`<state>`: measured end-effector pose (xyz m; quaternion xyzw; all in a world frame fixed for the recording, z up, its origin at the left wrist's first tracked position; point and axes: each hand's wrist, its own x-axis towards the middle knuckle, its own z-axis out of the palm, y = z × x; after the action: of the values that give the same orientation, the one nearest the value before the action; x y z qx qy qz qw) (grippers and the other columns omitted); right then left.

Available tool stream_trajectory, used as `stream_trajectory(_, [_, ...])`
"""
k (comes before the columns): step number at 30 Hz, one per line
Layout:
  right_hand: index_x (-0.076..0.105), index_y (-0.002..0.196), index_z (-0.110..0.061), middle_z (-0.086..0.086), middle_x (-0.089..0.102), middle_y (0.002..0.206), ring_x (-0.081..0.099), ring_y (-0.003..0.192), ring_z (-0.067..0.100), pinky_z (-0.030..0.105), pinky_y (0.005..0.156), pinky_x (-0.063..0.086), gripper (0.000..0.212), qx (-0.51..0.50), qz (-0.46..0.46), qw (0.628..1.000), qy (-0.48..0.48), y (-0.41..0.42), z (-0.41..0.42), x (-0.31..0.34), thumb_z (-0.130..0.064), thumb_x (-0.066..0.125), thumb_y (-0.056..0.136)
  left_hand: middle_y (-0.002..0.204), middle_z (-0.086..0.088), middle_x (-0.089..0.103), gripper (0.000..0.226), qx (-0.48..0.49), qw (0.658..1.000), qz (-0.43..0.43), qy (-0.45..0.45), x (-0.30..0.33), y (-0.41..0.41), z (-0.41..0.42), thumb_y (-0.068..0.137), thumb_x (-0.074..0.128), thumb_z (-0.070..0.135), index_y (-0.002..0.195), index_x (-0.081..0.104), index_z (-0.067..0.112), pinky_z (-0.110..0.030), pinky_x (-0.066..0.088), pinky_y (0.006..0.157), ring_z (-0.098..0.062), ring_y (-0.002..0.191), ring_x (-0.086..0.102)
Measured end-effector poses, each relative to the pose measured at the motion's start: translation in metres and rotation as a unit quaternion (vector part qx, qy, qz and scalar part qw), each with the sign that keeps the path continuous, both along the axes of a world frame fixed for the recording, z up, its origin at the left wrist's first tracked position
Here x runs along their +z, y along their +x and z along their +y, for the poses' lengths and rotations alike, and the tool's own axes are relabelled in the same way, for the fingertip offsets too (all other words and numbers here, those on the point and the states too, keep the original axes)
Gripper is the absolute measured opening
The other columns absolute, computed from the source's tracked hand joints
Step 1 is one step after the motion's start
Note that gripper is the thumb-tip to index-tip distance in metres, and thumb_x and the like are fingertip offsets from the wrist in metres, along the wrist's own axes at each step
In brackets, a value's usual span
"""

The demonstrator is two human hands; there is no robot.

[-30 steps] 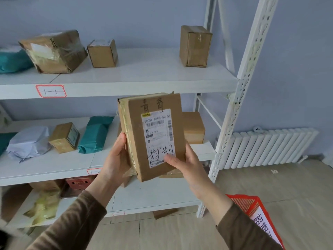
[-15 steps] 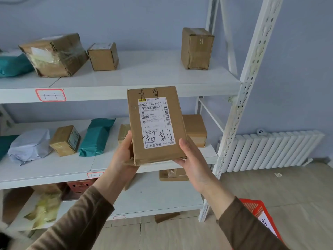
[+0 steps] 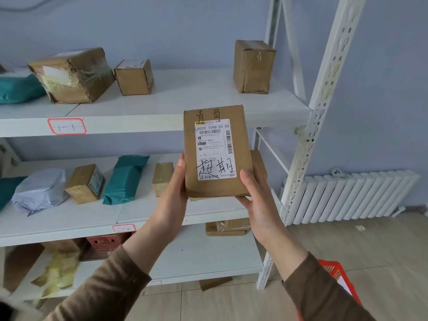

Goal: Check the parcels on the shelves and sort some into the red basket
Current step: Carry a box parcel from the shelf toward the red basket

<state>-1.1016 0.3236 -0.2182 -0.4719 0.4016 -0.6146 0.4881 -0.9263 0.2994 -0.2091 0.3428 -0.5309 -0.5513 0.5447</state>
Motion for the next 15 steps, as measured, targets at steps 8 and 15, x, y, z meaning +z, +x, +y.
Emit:
stream_trajectory(8, [0.05,0.143,-0.051,-0.018,0.067,0.135,0.06,0.127,0.002,0.043,0.11,0.044,0.055,-0.034,-0.004,0.999,-0.001,-0.013,0.008,-0.021,-0.053,0.063,0.09,0.158,0.013,0.051,0.075,-0.059,0.997,-0.031,0.03,-0.017,-0.019,-0.004,0.093,0.057,0.07,0.158,0.04,0.037,-0.048,0.019,0.129,-0.012,0.152,0.038])
stream_trajectory(15, [0.045,0.149,-0.043,-0.019,0.069,0.131,0.064,0.117,-0.003,0.031,0.1,0.047,0.065,-0.089,-0.025,0.995,0.047,-0.056,0.038,-0.047,-0.048,0.063,0.087,0.146,0.018,0.062,0.065,-0.118,0.988,-0.071,0.063,-0.04,-0.067,0.0,0.091,0.06,0.063,0.152,0.048,0.042,-0.051,0.025,0.127,-0.011,0.144,0.049])
